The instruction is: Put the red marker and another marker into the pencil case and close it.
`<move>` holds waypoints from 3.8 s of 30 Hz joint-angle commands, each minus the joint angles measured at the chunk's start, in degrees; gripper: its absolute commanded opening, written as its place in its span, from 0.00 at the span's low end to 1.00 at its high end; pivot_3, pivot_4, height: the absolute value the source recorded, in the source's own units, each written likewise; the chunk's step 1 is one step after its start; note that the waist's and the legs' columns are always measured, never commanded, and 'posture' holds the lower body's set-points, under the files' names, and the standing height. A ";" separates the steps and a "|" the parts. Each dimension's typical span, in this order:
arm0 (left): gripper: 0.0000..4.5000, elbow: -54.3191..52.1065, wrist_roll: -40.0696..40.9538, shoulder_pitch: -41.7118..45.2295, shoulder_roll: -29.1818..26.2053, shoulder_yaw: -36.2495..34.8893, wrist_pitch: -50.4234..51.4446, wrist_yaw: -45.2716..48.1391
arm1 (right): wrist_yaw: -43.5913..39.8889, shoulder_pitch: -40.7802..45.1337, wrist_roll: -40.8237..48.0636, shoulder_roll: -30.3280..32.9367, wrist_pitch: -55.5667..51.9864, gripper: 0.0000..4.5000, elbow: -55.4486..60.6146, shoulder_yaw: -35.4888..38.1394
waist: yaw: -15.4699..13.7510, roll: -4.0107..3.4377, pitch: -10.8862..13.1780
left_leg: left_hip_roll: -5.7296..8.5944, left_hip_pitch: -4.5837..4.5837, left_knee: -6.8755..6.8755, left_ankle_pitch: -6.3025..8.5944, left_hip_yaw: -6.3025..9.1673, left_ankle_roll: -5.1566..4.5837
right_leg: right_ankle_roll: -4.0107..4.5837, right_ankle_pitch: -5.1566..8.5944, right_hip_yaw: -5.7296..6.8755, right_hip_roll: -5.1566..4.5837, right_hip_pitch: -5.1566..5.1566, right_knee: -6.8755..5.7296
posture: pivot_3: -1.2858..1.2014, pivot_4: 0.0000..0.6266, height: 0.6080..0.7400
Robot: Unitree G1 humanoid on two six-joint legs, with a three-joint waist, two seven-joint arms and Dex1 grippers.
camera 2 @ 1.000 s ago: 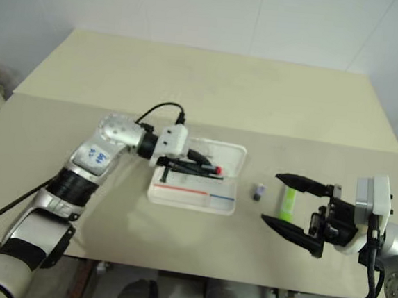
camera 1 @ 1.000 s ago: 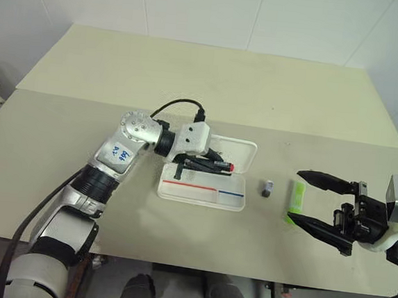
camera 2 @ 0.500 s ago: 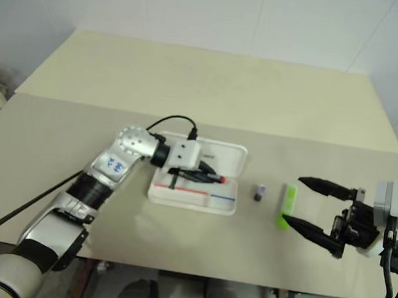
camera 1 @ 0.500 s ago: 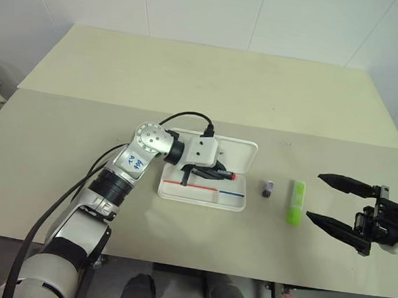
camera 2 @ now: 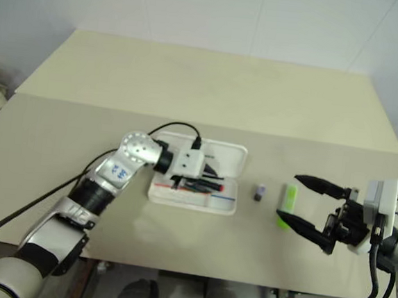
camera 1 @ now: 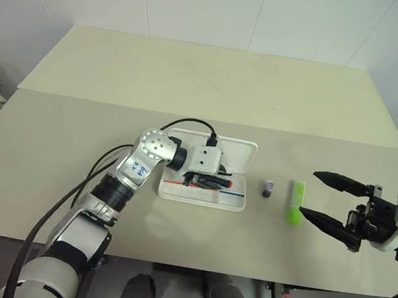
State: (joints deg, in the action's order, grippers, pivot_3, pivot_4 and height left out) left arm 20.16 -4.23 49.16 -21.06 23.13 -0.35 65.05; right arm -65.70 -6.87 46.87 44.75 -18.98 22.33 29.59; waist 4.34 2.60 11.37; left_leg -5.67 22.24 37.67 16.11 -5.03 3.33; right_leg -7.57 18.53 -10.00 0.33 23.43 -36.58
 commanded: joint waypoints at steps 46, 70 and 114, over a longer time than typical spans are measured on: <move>1.00 -32.89 45.08 -31.08 -10.46 -36.39 11.71 5.15 | 39.57 3.26 -19.96 -15.54 -8.28 1.00 -8.35 -10.83 | 0.60 -0.08 -0.06 | -0.01 -0.09 0.26 -0.01 -0.06 -0.02 | 0.24 0.11 -0.03 -0.04 0.01 -0.36 | 0.52 0.24 1.00; 1.00 -24.64 49.88 -35.38 -19.99 -45.04 11.31 13.23 | 47.20 2.01 -25.22 -17.60 -19.05 0.86 -7.66 -15.62 | 0.68 0.54 -0.45 | -0.02 -0.17 -0.21 0.00 -0.08 -0.01 | 0.62 0.31 0.09 -0.11 0.04 -0.12 | 0.52 0.24 1.00; 1.00 -6.76 47.89 -32.14 -22.55 -48.14 5.76 21.56 | 20.59 32.04 -15.97 0.25 -22.48 0.25 9.95 -39.46 | 1.03 0.34 -0.39 | 0.03 0.07 -0.59 0.04 -0.17 -0.15 | 0.59 0.28 0.29 -0.36 0.24 0.49 | 0.52 0.24 1.00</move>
State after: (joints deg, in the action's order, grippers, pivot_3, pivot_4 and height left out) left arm 14.41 42.43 17.00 -43.51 -23.80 5.14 85.92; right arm -44.42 24.17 33.29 45.69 -44.23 33.34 -7.68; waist 5.36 2.94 10.98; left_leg -5.64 22.30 37.07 16.14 -5.20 3.18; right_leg -6.97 18.81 -9.72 -0.02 23.69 -36.11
